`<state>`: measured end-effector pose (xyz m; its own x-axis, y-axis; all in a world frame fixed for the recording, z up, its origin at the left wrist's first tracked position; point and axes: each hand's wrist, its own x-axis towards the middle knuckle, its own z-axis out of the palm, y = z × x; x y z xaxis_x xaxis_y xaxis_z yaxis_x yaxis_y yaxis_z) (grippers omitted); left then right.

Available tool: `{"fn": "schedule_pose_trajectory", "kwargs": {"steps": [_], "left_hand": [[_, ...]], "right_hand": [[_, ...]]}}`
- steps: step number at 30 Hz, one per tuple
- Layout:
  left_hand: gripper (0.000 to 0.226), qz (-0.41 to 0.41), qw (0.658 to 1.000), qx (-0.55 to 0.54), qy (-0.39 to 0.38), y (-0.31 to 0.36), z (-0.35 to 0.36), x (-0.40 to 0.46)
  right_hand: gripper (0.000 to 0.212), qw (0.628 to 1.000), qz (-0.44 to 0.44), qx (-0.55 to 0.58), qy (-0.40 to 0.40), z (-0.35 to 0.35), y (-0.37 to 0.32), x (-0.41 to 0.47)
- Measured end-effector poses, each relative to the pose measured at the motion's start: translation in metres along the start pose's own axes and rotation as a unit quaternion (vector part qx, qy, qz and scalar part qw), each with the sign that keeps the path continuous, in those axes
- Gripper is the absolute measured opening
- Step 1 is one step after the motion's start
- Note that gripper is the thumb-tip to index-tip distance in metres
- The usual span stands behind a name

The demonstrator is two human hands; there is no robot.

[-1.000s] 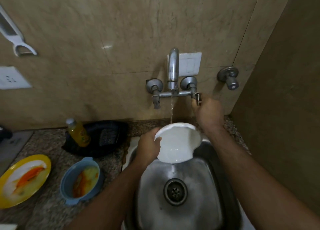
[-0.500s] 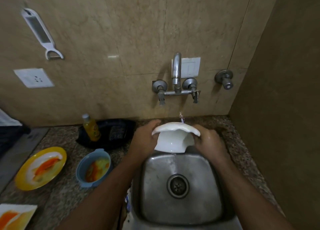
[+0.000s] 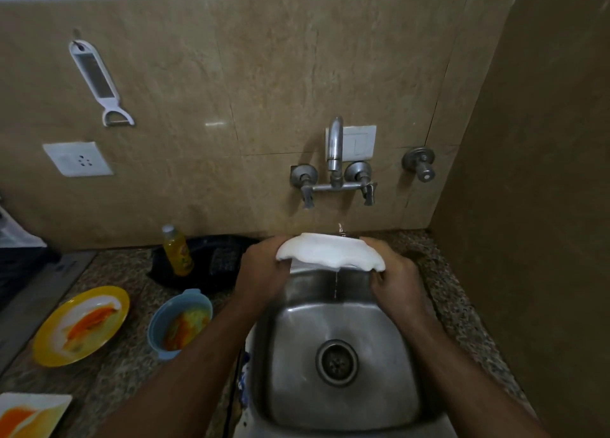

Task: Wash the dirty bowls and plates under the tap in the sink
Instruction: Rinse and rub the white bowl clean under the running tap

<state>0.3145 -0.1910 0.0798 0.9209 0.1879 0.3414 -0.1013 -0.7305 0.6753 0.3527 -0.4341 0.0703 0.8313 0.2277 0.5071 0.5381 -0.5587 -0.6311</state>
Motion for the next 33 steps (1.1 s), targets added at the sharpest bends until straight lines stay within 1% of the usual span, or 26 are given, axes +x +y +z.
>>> {"fn": "schedule_pose_trajectory", "kwargs": {"steps": [2,3,6,12,15,17,20,23,26,30,31,33], "left_hand": [[0.023,-0.065,0.997,0.016,-0.032,-0.013,0.009,-0.005],[0.020,-0.068,0.997,0.013,-0.034,-0.018,0.014,-0.008],[0.014,-0.059,0.998,0.015,-0.030,-0.018,0.017,-0.010],[0.012,-0.069,0.997,0.002,-0.030,-0.016,0.018,-0.004],[0.012,-0.073,0.997,0.017,-0.036,-0.016,0.020,-0.007],[0.012,-0.081,0.996,0.015,-0.036,-0.016,0.020,-0.007],[0.010,-0.069,0.997,0.016,-0.038,-0.014,0.020,-0.009],[0.014,-0.044,0.999,0.010,-0.024,-0.006,0.014,-0.009],[0.015,-0.037,0.999,0.007,-0.007,0.003,0.006,-0.007],[0.018,-0.031,0.999,0.001,0.008,0.011,-0.002,-0.004],[0.018,-0.024,1.000,0.001,0.015,0.014,-0.004,-0.004],[0.021,0.000,0.999,-0.007,0.035,0.018,-0.007,-0.007]], "right_hand": [[0.037,0.998,0.003,-0.049,-0.030,0.008,0.004,-0.002],[0.035,0.998,0.002,-0.058,-0.034,0.010,0.007,-0.004],[0.040,0.999,0.007,-0.047,-0.024,0.010,0.011,-0.003],[0.034,0.998,0.037,-0.048,-0.027,0.007,0.007,-0.001],[0.032,0.996,0.053,-0.045,-0.054,0.004,0.007,-0.005],[0.034,0.994,0.061,-0.056,-0.073,0.002,0.006,-0.007],[0.038,0.995,0.052,-0.052,-0.073,0.001,0.008,-0.011],[0.039,0.998,0.030,-0.037,-0.050,0.000,0.009,-0.011],[0.040,0.999,0.021,-0.044,-0.014,-0.002,0.004,-0.006],[0.038,0.999,0.013,-0.045,0.010,-0.006,-0.004,0.000],[0.039,0.999,0.008,-0.040,0.014,-0.007,-0.006,0.000],[0.049,0.999,-0.002,-0.037,0.025,-0.009,-0.011,-0.001]]}}
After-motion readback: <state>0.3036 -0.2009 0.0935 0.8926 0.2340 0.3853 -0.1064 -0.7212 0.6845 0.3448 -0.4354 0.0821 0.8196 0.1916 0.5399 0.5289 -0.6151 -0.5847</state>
